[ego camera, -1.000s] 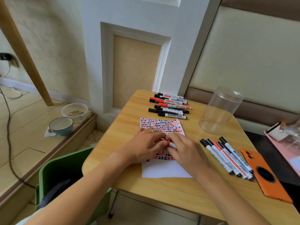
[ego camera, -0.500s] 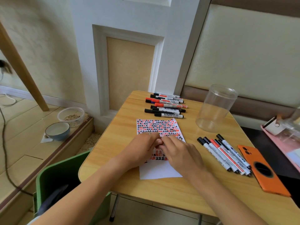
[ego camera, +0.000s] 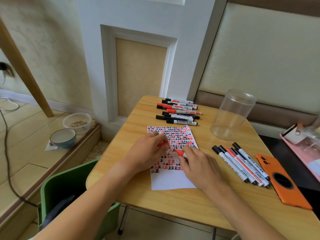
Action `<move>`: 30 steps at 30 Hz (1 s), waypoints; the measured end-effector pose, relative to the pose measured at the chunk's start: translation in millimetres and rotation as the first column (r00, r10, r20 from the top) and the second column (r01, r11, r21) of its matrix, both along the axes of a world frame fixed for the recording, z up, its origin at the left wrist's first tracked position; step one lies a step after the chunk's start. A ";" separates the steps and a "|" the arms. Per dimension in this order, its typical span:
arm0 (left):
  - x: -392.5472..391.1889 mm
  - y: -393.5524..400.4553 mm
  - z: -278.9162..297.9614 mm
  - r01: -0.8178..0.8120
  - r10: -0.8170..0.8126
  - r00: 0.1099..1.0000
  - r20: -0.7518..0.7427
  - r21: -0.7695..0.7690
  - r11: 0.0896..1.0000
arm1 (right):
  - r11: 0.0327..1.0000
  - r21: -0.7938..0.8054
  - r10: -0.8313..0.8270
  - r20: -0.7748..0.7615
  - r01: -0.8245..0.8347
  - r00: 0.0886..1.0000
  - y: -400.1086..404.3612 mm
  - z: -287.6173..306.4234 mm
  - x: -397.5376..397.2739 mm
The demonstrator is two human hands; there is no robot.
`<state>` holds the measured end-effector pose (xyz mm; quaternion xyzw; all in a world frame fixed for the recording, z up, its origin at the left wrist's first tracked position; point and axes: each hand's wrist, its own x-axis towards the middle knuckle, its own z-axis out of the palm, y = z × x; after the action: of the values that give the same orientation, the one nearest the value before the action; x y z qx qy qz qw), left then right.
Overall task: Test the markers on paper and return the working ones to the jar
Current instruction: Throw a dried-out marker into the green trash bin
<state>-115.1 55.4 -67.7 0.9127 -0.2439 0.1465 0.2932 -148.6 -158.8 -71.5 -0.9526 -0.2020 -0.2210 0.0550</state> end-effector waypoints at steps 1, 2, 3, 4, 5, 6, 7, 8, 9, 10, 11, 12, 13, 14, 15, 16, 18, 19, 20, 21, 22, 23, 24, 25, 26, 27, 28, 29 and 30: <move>2.9 1.8 -0.2 -0.036 0.036 0.999 0.004 -0.004 0.999 | 1.000 0.012 -0.021 -0.003 0.021 1.000 0.9 -1.2 -0.3; 5.4 2.2 -0.4 -0.070 0.070 0.997 0.013 -0.003 0.998 | 0.999 0.022 -0.036 0.000 0.036 0.999 2.2 -2.1 -0.5; 8.2 1.2 -1.2 -0.096 0.096 0.995 0.023 0.002 0.995 | 0.999 0.029 -0.047 0.003 0.046 0.999 3.7 -2.1 -1.3; 10.3 -0.7 -1.5 -0.114 0.113 0.993 0.031 0.013 0.993 | 0.998 0.034 -0.055 0.000 0.055 0.999 4.9 -1.7 -1.8; 12.5 -2.9 -2.3 -0.126 0.125 0.992 0.034 0.035 0.991 | 0.997 0.040 -0.061 -0.009 0.061 0.998 5.2 -1.2 -2.3; 14.3 -5.0 -3.4 -0.135 0.133 0.990 0.036 0.063 0.989 | 0.997 0.045 -0.065 -0.019 0.065 0.998 5.1 -0.5 -2.5; 15.8 -6.7 -4.7 -0.139 0.137 0.990 0.032 0.090 0.986 | 0.997 0.045 -0.066 -0.027 0.068 0.997 4.6 0.0 -2.6; 16.7 -7.7 -6.2 -0.140 0.138 0.990 0.022 0.108 0.984 | 0.997 0.041 -0.065 -0.033 0.066 0.997 4.2 0.7 -3.0; 17.3 -8.2 -7.2 -0.138 0.138 0.990 0.011 0.115 0.984 | 0.997 0.034 -0.062 -0.041 0.063 0.997 4.2 1.5 -3.3; 17.4 -7.9 -8.1 -0.134 0.135 0.991 0.001 0.118 0.984 | 0.998 0.028 -0.058 -0.047 0.060 0.997 4.2 2.0 -3.8; 17.1 -7.1 -8.4 -0.126 0.128 0.992 -0.010 0.121 0.985 | 0.998 0.028 -0.053 -0.052 0.055 0.997 4.2 2.6 -4.6; 16.2 -5.8 -8.2 -0.113 0.117 0.993 -0.026 0.126 0.986 | 0.998 0.031 -0.048 -0.055 0.050 0.997 4.0 3.0 -4.9; 14.9 -4.2 -7.3 -0.096 0.103 0.994 -0.046 0.127 0.987 | 0.998 0.032 -0.045 -0.061 0.047 0.997 3.2 3.2 -5.1; 13.3 -2.2 -6.0 -0.079 0.087 0.994 -0.069 0.119 0.990 | 0.999 0.030 -0.044 -0.072 0.046 0.996 2.5 3.7 -4.9; 11.1 -0.1 -4.0 -0.066 0.076 0.993 -0.092 0.103 0.992 | 0.999 0.025 -0.045 -0.091 0.047 0.995 1.6 4.6 -5.0; 8.6 2.5 -2.1 -0.064 0.073 0.992 -0.107 0.087 0.994 | 0.998 0.027 -0.045 -0.115 0.048 0.992 0.9 6.1 -5.9; 3.2 8.8 -0.5 -0.088 0.099 0.989 -0.108 0.103 0.991 | 0.996 0.075 -0.041 -0.151 0.053 0.988 -0.1 9.7 -9.7; 0.6 12.1 -0.9 -0.111 0.125 0.987 -0.098 0.139 0.984 | 0.991 0.127 -0.031 -0.161 0.052 0.986 -0.2 11.7 -12.0; -2.1 15.9 -2.4 -0.136 0.154 0.984 -0.085 0.180 0.974 | 0.980 0.192 -0.013 -0.165 0.045 0.986 0.1 13.9 -14.5; -4.7 19.5 -4.3 -0.160 0.180 0.980 -0.081 0.213 0.964 | 0.964 0.264 0.014 -0.164 0.031 0.986 0.9 16.2 -16.9; -6.8 22.5 -6.9 -0.177 0.202 0.976 -0.086 0.235 0.956 | 0.939 0.344 0.051 -0.164 0.008 0.985 1.8 18.5 -19.5; -8.6 24.7 -9.6 -0.188 0.217 0.971 -0.097 0.248 0.950 | 0.904 0.428 0.098 -0.164 -0.019 0.982 2.8 20.4 -21.4; -9.4 25.9 -12.5 -0.191 0.225 0.968 -0.108 0.258 0.947 | 0.856 0.516 0.151 -0.169 -0.043 0.974 3.9 22.4 -23.0; -9.8 26.2 -14.7 -0.188 0.226 0.967 -0.117 0.268 0.945 | 0.789 0.613 0.210 -0.197 -0.047 0.958 5.6 24.0 -24.3; -9.6 26.1 -15.9 -0.185 0.226 0.966 -0.124 0.276 0.943 | 0.695 0.719 0.279 -0.245 -0.019 0.928 8.0 25.7 -25.7; -9.2 25.9 -16.5 -0.182 0.225 0.966 -0.129 0.281 0.942 | 0.579 0.814 0.357 -0.295 0.038 0.886 11.0 27.2 -27.3; -8.8 25.6 -16.5 -0.180 0.224 0.966 -0.132 0.284 0.942 | 0.459 0.882 0.437 -0.331 0.109 0.836 13.8 28.0 -28.6; -8.6 25.4 -16.2 -0.179 0.224 0.965 -0.135 0.286 0.942 | 0.350 0.920 0.507 -0.343 0.175 0.791 16.0 28.7 -29.6; -8.7 25.3 -15.9 -0.178 0.225 0.965 -0.137 0.287 0.941 | 0.262 0.938 0.560 -0.340 0.227 0.756 17.2 28.6 -29.9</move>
<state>-123.8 80.8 -83.7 0.9736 -0.1411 0.0633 0.1678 -178.5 -141.6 -42.9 -0.7052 -0.1056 0.0404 0.6999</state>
